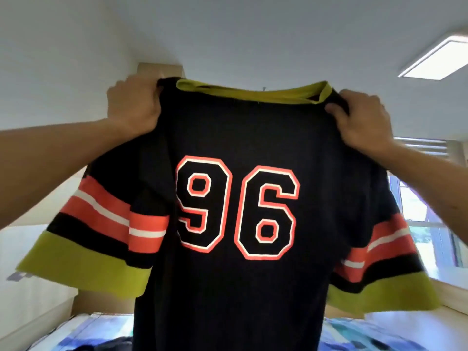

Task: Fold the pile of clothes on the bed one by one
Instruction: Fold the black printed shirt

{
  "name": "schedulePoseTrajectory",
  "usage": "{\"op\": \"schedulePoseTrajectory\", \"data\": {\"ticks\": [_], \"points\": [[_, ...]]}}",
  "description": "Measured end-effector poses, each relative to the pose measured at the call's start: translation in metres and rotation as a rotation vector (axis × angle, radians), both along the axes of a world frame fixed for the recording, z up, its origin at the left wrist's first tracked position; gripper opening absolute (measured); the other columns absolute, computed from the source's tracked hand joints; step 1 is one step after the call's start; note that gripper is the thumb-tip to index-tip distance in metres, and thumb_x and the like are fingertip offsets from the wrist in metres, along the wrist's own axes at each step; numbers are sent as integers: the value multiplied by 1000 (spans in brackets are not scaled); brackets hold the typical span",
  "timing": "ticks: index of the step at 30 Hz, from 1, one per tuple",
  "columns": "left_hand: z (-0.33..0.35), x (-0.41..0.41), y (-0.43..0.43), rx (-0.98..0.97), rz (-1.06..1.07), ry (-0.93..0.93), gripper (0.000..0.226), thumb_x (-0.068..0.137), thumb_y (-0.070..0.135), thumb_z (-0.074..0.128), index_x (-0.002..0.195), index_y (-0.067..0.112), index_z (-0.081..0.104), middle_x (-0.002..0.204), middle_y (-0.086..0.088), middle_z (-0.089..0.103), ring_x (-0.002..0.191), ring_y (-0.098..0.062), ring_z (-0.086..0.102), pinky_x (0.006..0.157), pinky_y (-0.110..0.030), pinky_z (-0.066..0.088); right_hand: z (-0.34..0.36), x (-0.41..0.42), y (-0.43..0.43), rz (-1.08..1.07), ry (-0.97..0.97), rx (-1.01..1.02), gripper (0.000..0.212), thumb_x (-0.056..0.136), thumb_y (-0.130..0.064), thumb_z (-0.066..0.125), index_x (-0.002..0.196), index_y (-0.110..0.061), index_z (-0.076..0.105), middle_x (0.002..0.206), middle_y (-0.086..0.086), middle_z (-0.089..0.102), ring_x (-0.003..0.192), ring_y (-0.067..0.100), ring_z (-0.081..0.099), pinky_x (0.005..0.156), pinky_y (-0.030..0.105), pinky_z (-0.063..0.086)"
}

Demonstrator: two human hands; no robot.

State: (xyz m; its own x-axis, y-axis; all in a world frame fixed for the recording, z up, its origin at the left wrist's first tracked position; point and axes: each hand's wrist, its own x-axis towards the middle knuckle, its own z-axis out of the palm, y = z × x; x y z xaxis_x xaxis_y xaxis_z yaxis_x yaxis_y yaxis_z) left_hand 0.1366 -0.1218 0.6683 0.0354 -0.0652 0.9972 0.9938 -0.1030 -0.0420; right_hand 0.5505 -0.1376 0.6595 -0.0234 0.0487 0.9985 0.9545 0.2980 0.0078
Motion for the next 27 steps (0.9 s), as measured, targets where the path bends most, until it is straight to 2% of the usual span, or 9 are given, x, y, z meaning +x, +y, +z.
{"op": "schedulePoseTrajectory", "data": {"ticks": [3,7,10,12,16,20,23,25,27], "points": [[1,7,-5,2,-15,47,23,104,19,41,119,3,49,109,-33,58,95,-55,56,73,-50,36,8,4,-1,32,20,12,23,98,-41,52,88,-21,53,86,13,58,92,43,60,71,37,37],[-5,2,21,-140,-47,120,35,106,35,40,116,4,52,101,-33,59,91,-54,58,72,-45,35,-3,11,21,81,37,-51,25,95,-42,55,89,-18,57,84,8,56,88,40,60,73,40,44],[-48,-2,52,-373,-193,243,34,105,35,43,106,3,57,89,-22,60,83,-38,58,70,-38,36,-49,20,54,133,-6,-211,27,95,-38,60,81,-15,55,77,8,57,81,35,57,68,37,38],[-98,-3,77,-538,-265,322,33,106,33,43,103,4,60,91,-16,63,81,-28,54,71,-34,34,-101,24,77,179,-35,-383,28,96,-33,62,77,-14,55,73,4,59,80,32,57,68,36,33],[-247,-14,138,-926,-323,327,51,98,57,27,105,17,58,91,-6,69,79,-23,63,74,-38,46,-245,31,125,305,-83,-877,20,96,-32,64,91,-14,71,85,3,73,80,20,69,75,42,52],[-401,-17,193,-1195,-366,361,47,98,63,25,97,27,56,81,6,67,74,-12,63,74,-41,49,-390,37,176,384,-105,-1325,20,91,-39,64,93,-23,75,89,0,77,83,16,74,76,37,58],[-499,-7,238,-1319,-340,325,30,102,53,34,101,33,56,95,4,69,88,-18,66,81,-38,47,-485,41,233,316,-40,-1482,24,88,-44,66,93,-22,75,91,13,74,79,23,69,78,44,54],[-547,-1,271,-1324,-294,296,30,103,47,37,103,25,58,103,-5,69,97,-28,65,86,-42,48,-531,40,270,260,-5,-1530,16,94,-30,67,95,-15,73,87,16,70,76,21,63,72,36,49],[-579,5,304,-1333,-234,248,33,103,47,37,101,21,58,104,-9,68,98,-33,64,84,-46,50,-564,39,306,217,12,-1507,14,97,-22,64,90,-11,70,78,9,65,73,21,60,65,32,43]]}}
